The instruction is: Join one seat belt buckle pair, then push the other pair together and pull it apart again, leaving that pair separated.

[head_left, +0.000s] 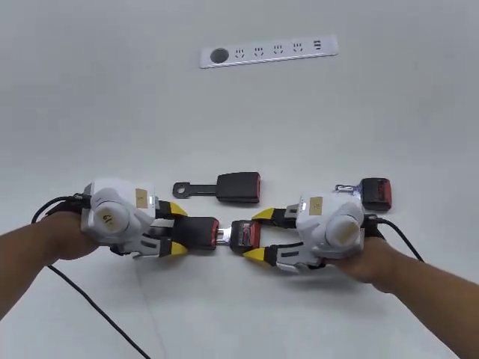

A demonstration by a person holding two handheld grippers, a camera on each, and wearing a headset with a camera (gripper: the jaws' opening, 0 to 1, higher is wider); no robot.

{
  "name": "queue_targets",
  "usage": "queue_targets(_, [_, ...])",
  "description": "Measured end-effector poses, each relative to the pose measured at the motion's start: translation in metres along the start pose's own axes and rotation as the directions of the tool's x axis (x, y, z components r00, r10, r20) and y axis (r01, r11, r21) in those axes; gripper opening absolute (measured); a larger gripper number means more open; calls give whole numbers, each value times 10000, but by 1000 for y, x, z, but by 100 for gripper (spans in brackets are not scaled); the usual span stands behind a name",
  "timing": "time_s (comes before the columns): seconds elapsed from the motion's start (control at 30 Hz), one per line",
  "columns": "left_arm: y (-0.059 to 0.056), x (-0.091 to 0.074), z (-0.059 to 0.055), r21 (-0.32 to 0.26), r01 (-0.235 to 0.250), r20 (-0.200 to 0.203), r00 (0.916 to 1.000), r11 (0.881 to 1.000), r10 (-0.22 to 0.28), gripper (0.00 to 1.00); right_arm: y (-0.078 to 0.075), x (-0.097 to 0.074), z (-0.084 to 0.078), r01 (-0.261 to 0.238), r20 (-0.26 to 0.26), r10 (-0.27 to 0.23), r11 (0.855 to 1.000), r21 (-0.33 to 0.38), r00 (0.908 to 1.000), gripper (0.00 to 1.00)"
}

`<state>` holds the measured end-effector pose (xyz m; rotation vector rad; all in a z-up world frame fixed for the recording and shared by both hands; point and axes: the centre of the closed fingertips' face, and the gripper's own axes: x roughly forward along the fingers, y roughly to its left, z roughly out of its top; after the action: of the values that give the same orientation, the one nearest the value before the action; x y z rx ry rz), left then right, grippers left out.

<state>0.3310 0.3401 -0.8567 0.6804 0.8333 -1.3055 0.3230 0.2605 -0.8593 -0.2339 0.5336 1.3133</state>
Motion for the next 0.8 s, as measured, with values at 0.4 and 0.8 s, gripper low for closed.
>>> queue_targets(0.4, [2,1,-3,198,41,-224,9997,9998,-36,35,2,-1,2,118,71,-120,9995,310,9999,36])
queue_targets(0.8, [3,2,-4,50,-36,-277,9996,10000,38,35,6,-3,1,263,-23,-262,9977,620,9997,36])
